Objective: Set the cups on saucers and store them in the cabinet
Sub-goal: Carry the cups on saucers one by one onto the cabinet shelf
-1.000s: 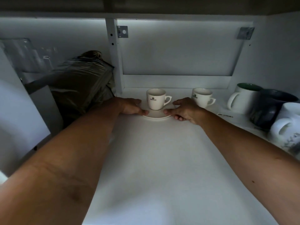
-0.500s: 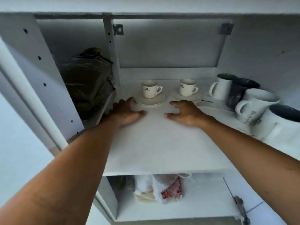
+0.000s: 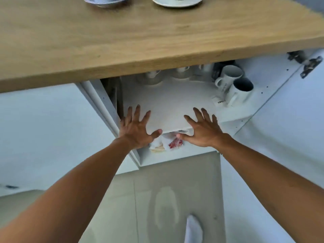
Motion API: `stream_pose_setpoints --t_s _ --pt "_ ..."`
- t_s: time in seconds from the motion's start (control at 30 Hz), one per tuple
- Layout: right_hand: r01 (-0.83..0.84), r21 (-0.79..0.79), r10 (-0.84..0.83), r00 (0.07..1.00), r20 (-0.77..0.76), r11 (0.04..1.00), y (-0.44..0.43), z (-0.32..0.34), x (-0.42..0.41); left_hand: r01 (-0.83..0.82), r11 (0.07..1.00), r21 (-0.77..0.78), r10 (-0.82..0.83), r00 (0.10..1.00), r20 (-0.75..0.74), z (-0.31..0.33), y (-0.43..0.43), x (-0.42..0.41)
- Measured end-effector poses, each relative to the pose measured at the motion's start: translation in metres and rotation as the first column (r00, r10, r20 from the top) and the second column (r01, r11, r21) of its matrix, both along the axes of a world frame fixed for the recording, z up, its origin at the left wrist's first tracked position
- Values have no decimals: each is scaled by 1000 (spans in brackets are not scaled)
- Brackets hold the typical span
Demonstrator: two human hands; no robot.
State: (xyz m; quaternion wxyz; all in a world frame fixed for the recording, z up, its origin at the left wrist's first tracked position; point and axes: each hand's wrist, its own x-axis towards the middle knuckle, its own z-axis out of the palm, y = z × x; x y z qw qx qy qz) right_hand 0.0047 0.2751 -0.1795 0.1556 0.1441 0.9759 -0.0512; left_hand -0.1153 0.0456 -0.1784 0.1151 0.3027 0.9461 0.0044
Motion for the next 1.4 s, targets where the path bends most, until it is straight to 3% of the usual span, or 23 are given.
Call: stream_pose_setpoints --t_s 0.4,0.7,1.0,1.4 --pt "95 -88 -92 995 46 992 -75 162 140 274 960 -53 -269 960 77 175 -65 109" --pt "164 -130 -170 985 -37 978 -73 263 157 204 978 44 -208 970 126 284 -83 101" --pt "126 -86 -139 975 -172 988 -13 329 73 113 986 122 -125 987 101 332 -48 36" --pt "85 -127 -98 991 -95 988 120 331 -129 -133 959 252 89 980 178 323 90 -103"
